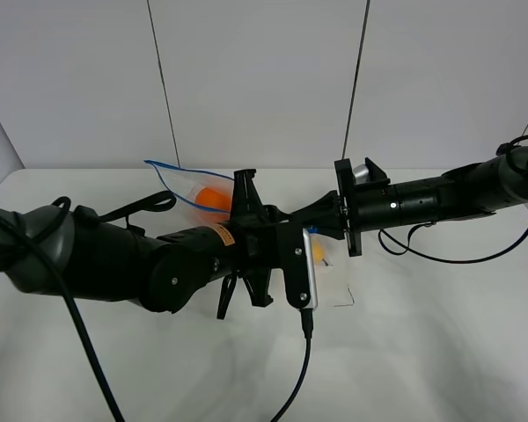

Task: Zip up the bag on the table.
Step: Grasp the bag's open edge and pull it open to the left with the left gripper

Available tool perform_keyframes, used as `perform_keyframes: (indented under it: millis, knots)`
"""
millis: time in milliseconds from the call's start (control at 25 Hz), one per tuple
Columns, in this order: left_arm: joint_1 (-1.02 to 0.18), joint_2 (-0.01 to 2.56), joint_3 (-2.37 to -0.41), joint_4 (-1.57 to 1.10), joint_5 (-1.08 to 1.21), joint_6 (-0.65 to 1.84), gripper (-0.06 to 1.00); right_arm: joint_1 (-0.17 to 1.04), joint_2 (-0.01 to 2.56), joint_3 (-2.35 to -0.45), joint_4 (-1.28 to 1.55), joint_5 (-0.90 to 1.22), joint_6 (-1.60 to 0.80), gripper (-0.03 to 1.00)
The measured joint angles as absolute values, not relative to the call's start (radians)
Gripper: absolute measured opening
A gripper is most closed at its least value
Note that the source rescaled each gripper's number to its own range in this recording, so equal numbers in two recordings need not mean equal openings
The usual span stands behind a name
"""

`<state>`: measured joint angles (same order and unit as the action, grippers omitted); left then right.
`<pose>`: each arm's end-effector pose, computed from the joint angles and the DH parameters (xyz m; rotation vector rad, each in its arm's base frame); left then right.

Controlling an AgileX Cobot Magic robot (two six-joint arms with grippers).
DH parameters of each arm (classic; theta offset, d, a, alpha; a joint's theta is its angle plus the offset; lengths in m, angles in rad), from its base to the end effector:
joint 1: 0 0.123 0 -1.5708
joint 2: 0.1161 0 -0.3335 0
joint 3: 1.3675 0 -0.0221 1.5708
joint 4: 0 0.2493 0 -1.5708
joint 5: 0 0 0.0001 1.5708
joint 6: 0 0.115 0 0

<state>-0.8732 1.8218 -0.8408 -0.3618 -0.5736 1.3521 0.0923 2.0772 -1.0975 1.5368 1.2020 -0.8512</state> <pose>0.2733 -0.2917 0.2150 1.4977 1.2105 0.3004 0.3797 0.1428 0.1792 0.1519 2.4738 1.8143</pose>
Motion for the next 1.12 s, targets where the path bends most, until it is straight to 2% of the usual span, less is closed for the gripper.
perform_keyframes:
  millis: [680, 760, 960, 1120]
  knots:
    - [-0.873, 1.792, -0.797, -0.362, -0.588, 1.352, 0.32, 0.092, 2.077, -1.098, 1.537, 1.203, -0.851, 0.0]
    - [-0.873, 1.792, -0.797, -0.362, -0.589, 1.352, 0.28, 0.092, 2.077, -1.098, 1.537, 1.203, -0.851, 0.0]
    - [-0.873, 1.792, -0.797, -0.362, -0.592, 1.349, 0.03, 0.092, 2.077, -1.098, 1.537, 1.203, -0.851, 0.0]
    - [-0.873, 1.792, -0.797, -0.362, -0.592, 1.349, 0.0, 0.092, 2.077, -1.098, 1.539, 1.203, -0.851, 0.0]
